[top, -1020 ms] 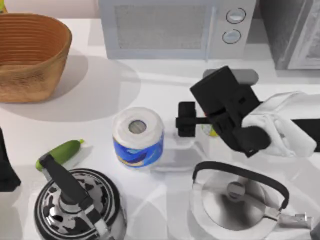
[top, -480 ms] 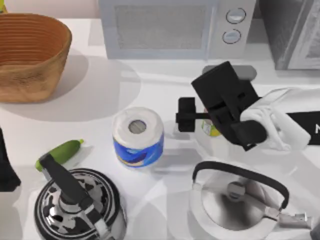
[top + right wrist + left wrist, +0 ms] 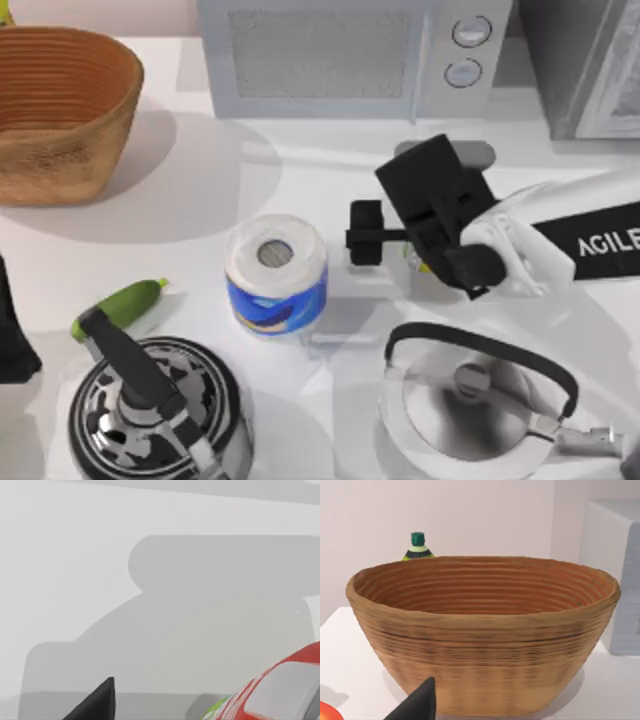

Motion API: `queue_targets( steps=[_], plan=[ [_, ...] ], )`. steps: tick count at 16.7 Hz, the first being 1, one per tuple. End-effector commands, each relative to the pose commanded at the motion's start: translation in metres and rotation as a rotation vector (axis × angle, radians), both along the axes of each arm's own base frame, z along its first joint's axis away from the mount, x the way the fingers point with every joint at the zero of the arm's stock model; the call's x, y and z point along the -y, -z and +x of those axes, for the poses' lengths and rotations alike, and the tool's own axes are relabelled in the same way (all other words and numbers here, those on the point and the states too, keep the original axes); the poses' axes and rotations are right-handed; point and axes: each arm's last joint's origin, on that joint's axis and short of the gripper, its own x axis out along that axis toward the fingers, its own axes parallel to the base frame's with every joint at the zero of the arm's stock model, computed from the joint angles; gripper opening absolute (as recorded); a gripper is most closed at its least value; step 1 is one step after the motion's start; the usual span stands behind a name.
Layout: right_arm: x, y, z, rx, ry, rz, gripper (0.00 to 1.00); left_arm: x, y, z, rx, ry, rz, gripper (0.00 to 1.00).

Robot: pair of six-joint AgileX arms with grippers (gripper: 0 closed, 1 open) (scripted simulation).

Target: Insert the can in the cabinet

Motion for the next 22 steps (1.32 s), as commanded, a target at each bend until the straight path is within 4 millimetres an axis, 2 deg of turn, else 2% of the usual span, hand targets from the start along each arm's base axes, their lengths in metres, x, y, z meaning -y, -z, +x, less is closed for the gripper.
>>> queue_targets(
  steps=[2, 15, 22],
  plan=[
    [0.0000, 0.0000, 0.0000, 0.000, 0.000, 0.000, 1.00, 0.0000, 0.0000, 0.0000, 0.000, 0.000, 0.000, 1.00],
    [0.0000, 0.0000, 0.0000, 0.000, 0.000, 0.000, 0.02, 0.0000, 0.0000, 0.0000, 0.000, 0.000, 0.000, 1.00],
    [0.0000, 0.0000, 0.0000, 0.000, 0.000, 0.000, 0.00, 0.0000, 0.0000, 0.0000, 0.000, 0.000, 0.000, 1.00]
  ],
)
